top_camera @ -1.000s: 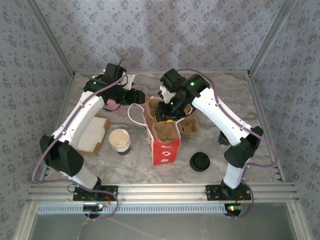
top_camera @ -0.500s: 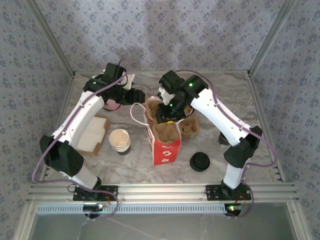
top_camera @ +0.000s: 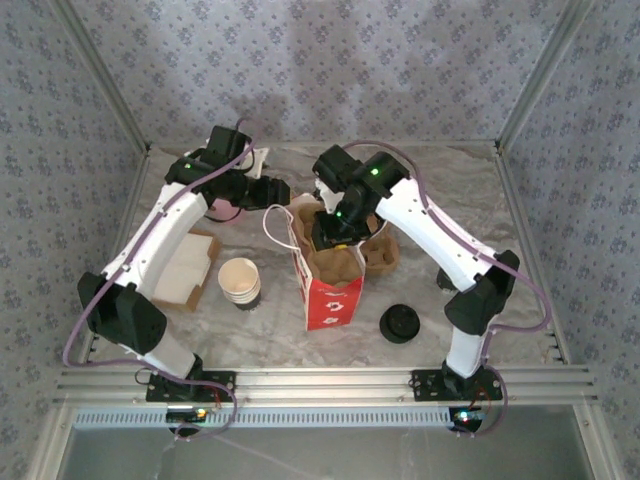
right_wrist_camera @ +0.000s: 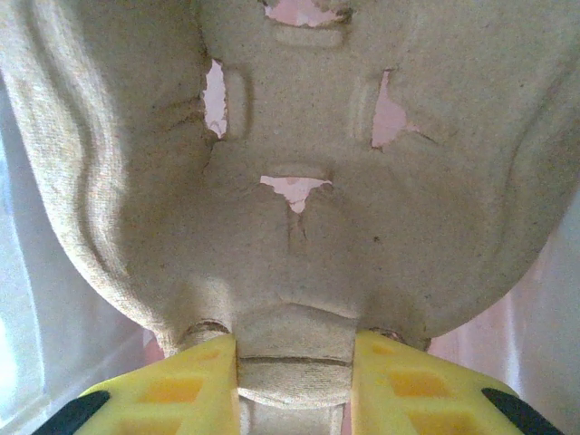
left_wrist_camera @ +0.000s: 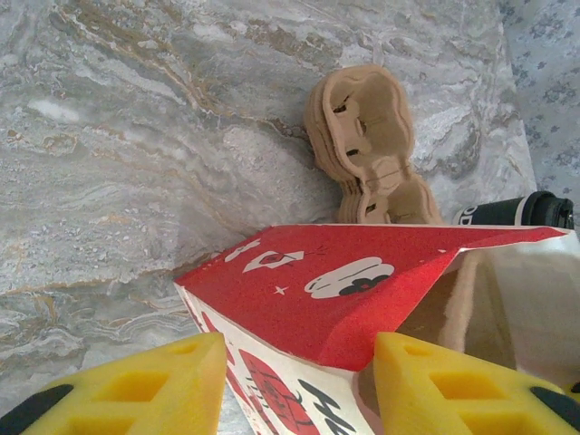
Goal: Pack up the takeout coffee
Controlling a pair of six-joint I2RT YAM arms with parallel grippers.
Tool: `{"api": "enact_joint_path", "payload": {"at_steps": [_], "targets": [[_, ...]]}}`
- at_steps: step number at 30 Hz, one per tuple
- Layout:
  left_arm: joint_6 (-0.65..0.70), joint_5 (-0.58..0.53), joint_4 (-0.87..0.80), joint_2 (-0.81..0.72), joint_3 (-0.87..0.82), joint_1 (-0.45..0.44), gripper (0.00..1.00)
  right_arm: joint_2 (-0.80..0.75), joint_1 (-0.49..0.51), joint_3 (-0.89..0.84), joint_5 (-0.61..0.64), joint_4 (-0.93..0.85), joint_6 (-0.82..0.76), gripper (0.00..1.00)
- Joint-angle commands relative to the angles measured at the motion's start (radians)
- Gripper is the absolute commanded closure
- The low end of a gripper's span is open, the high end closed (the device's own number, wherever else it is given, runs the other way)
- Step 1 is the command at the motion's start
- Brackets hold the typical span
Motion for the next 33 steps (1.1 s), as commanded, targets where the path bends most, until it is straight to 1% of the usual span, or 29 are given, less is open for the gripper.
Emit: {"api": "enact_joint_path", "payload": {"at_steps": [1,9,22,33], "targets": [[-0.017,-0.006,0.004,-0.052,0.016,-0.004,0.52,0.023,0.018,0.045,0.045,-0.062,-0.021,0.67],[-0.037,0.0,0.021,-0.111,0.002,-0.004,0.43,0.04,0.043,0.085,0.082,-0.091,-0.02,0.67],[-0.063,-0.045,0.038,-0.247,-0.105,-0.003,0.42,0.083,0.089,0.128,0.206,-0.16,-0.035,0.67],[-0.084,-0.077,0.047,-0.346,-0.21,0.0,0.42,0.125,0.138,0.141,0.259,-0.197,-0.04,0.67]]}}
